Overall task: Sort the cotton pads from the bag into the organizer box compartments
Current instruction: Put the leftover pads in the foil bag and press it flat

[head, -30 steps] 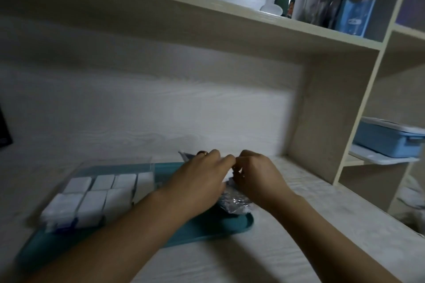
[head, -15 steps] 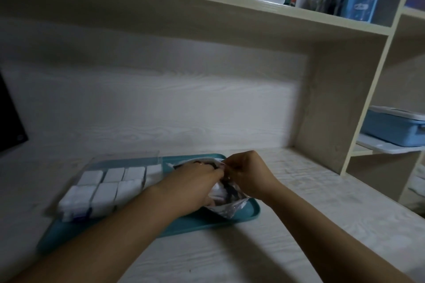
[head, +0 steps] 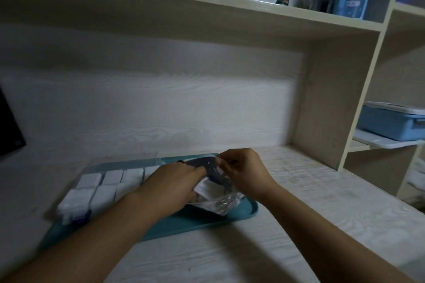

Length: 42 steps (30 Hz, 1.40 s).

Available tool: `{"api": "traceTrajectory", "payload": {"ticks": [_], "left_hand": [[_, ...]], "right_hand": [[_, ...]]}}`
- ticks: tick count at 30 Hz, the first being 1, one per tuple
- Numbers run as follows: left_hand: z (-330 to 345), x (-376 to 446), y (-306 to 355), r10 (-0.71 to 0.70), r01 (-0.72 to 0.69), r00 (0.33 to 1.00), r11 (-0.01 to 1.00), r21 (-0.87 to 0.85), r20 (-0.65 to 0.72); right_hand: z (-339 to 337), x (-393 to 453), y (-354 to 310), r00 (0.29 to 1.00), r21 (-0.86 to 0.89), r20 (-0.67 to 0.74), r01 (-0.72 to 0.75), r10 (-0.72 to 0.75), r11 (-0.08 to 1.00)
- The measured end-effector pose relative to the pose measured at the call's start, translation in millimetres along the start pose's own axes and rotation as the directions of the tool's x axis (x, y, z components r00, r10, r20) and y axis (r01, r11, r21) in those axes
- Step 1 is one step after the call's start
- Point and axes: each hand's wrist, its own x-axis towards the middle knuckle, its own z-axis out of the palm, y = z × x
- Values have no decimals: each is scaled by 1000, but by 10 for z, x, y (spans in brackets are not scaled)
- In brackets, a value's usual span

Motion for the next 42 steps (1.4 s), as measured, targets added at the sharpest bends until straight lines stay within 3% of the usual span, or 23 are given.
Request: {"api": "traceTrajectory", "payload": {"ticks": [1,3,7,9,11,13,15,17,18,21,24,26,28,32,38,42], "left_hand": [[11,14,31,80,-70,994,987,142,-72],[6,29,91,104,-68,985,966,250,-135],[16,28,122,97,-95,987,995,18,-127],[12,25,111,179,-168,976,982,86,-126],[-14,14,106,201,-191,977,972,134,-70],[-61,-14,131,132,-139,989,985,101,74],[-55,-11,105,133,-158,981,969,192,138],[-18,27,45,155,-194,977,934,300,147],[-17,36,-1,151,-171,985,925,338,84],[-31,141,-135,71,-42,986,982,184,-152],[-142,271,-169,-85,81,961,996,-25,-265],[-150,337,-195,-204,164,951,970,-179,-232],[-132,371,-211,-237,183,956,941,-283,-172],[-95,337,-242,-193,133,969,935,-329,-154],[-369,288,-5,26,-81,957,980,-180,-290],[-500,588,268,73,-77,995,996,-51,-70]], "right_hand": [[30,-8,7,1000,0,-13,7,-7,1000],[59,-8,24,999,-12,-48,15,-15,1000],[50,12,82,997,14,-78,0,1,1000],[50,18,100,996,19,-88,-10,12,1000],[47,20,104,996,21,-90,-25,27,999],[46,19,93,997,32,-75,-31,33,999],[41,18,84,997,26,-71,-28,29,999],[16,7,58,998,21,-57,-29,30,999],[-10,3,41,998,45,-47,-35,37,998],[-134,-30,60,994,233,-32,-93,103,968],[-246,-85,207,983,294,22,-179,180,939],[-244,-122,297,968,387,74,-249,239,888],[-196,-151,340,954,460,120,-299,275,836],[-143,-151,367,975,200,65,-223,214,954],[-124,-197,332,997,35,-68,-45,47,998],[-44,-255,199,994,45,-15,110,-110,993]]}}
